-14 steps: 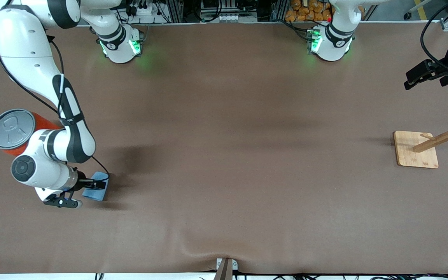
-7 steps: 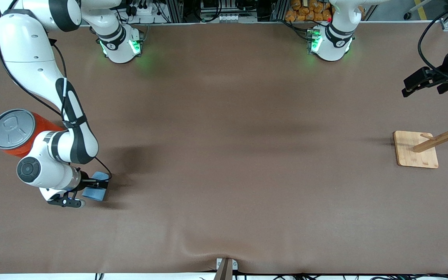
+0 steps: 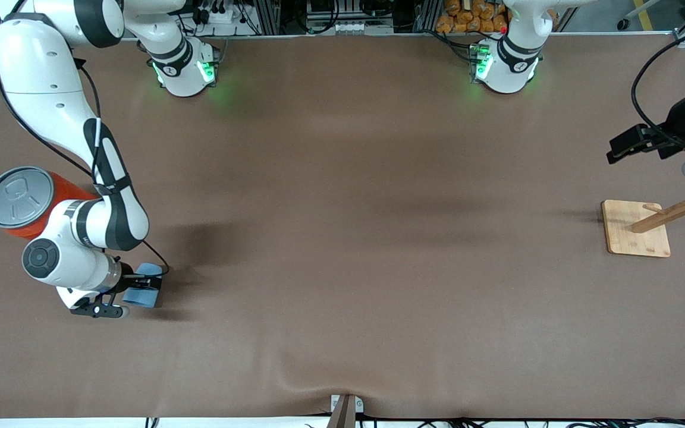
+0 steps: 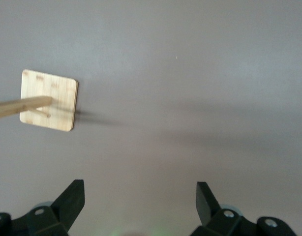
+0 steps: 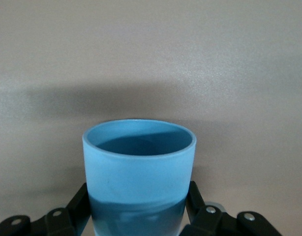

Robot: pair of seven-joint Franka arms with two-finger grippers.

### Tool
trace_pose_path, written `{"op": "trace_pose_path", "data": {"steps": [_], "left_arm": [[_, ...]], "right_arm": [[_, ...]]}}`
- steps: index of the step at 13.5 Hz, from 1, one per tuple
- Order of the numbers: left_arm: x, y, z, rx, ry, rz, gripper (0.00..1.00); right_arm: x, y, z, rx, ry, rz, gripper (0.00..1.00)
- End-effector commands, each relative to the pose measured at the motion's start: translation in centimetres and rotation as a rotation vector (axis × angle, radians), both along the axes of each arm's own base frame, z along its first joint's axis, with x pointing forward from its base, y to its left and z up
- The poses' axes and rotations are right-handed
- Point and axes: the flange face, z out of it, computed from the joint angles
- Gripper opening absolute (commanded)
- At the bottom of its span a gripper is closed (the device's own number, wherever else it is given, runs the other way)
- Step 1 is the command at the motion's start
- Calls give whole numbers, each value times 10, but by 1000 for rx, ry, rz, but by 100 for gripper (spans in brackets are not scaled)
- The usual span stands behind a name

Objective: Flip cup
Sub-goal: 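Close the right gripper around the blue cup's body, then lift the blue cup with the right gripper and carry it to mid-table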

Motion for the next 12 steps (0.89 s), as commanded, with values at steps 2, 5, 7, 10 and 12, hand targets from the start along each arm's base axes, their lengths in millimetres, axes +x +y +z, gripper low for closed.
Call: {"op": "trace_pose_path", "data": {"steps": [2, 5, 7, 10, 12], "left_arm": [[4, -5, 12, -25, -58, 12, 100], [-9, -1, 31, -22, -76, 16, 100], [-6, -2, 26, -23, -67, 14, 100], [4, 1, 22, -25, -70, 18, 100], [6, -7, 29, -50, -83, 15, 100]], "right_arm": [[4, -5, 14, 3, -23, 121, 54], [11, -5, 42, 7, -57, 347, 46], [13, 4, 64, 35, -13, 474, 39], [7, 36, 106, 84, 23, 533, 39], [-5, 72, 135, 127, 53, 599, 39]]}}
